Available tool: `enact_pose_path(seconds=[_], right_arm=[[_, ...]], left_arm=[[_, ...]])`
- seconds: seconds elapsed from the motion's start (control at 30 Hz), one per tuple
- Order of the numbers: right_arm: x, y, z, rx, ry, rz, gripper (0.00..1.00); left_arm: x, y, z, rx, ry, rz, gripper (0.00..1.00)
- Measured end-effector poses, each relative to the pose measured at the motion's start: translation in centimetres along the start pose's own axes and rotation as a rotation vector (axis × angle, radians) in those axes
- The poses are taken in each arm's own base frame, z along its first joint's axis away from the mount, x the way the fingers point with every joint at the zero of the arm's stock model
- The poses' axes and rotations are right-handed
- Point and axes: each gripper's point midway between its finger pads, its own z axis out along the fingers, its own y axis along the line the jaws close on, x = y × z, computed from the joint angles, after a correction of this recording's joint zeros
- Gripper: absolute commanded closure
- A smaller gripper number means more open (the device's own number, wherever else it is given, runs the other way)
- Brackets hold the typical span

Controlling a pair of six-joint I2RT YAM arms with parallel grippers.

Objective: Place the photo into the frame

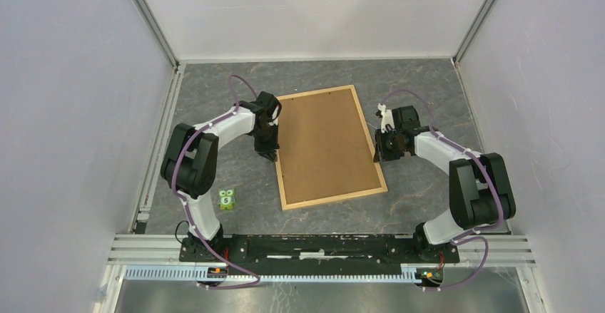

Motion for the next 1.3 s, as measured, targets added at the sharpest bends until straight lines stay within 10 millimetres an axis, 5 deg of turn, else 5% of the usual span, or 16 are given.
enact_pose_path(seconds=[0.77,0.97,1.17,1.3], right_arm=[[0.2,-0.3,0.8,0.008,0.16,0.061,0.72],[0.6,0.0,1.5,0.021,0.187,0.052,0.64],[-0.9,0.8,1.5,-0.041,0.13,0.067,0.44],[-2.5,-0.1,1.1,-0.028,0.061,0.081,0.48]], left_arm=[[0.0,0.1,0.0,-0.006,0.007,0.004,0.86],[-0.1,0.0,0.0,-0.006,0.007,0.006,0.86],[0.0,0.1,0.0,-0.009,0.008,0.008,0.87],[0.0,0.1,0.0,-0.009,0.007,0.016,0.87]])
